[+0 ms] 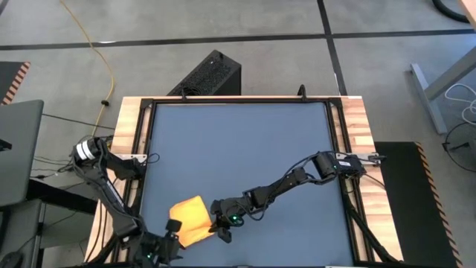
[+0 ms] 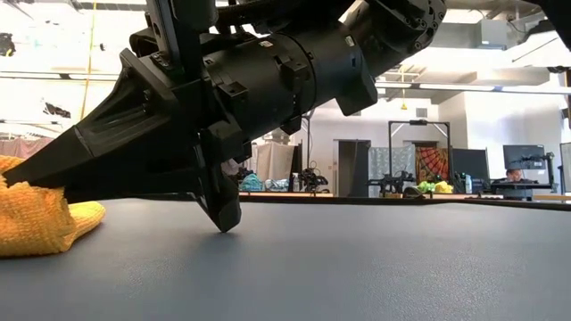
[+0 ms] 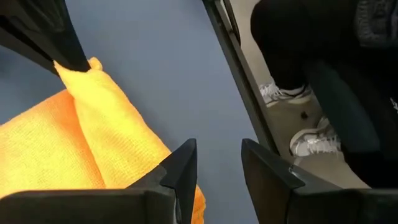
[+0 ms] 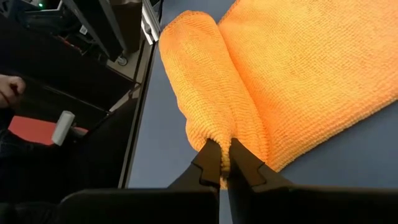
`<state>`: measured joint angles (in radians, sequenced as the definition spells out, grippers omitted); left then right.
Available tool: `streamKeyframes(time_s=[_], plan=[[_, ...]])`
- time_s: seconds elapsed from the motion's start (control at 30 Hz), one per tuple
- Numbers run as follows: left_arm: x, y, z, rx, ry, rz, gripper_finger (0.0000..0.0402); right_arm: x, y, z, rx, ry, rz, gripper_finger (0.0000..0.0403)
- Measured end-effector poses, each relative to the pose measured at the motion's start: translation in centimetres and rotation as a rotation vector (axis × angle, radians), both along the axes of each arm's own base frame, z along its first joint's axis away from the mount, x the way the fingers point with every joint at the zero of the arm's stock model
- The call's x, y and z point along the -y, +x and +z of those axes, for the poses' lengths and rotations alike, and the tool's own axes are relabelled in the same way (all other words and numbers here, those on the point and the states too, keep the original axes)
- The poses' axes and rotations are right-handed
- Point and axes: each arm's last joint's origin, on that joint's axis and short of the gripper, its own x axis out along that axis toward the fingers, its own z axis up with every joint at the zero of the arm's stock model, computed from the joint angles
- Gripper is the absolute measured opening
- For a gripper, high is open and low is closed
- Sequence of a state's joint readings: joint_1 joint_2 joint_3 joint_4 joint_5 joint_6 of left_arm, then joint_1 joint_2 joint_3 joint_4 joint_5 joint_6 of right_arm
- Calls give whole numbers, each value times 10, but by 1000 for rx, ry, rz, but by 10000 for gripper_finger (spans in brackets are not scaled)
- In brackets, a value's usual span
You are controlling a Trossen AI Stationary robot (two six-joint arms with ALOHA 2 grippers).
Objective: Roll towel
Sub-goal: Roll the orange microfiber towel
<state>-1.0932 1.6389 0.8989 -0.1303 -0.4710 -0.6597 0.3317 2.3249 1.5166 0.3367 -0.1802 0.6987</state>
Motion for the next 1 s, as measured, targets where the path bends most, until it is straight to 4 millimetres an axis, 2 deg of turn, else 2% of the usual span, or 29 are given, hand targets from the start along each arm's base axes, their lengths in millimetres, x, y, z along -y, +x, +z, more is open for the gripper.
streamKeyframes(time_s=[0.3, 0.4, 0.63, 0.73, 0.8, 0.9, 1.0], plan=[[-1, 8, 6, 25, 64, -96, 119, 0, 0, 0, -3, -3, 1, 26], [-5, 15, 6, 23, 73, -78, 120, 0, 0, 0, -3, -4, 1, 26], [-25, 25, 14, -192, -76, -16, 143, 0, 0, -1, 0, -14, 7, 26], [-25, 31, 31, -182, -101, 75, 137, 0, 0, -1, 3, -20, 11, 26], [-18, 33, 53, -163, -99, 66, 124, 0, 0, -1, 4, -22, 14, 26], [-7, 25, 80, -106, -26, 39, 99, 0, -1, -1, 5, -23, 15, 26], [-1, 14, 85, -43, 37, 57, 75, 0, 0, -1, 9, -23, 15, 26]])
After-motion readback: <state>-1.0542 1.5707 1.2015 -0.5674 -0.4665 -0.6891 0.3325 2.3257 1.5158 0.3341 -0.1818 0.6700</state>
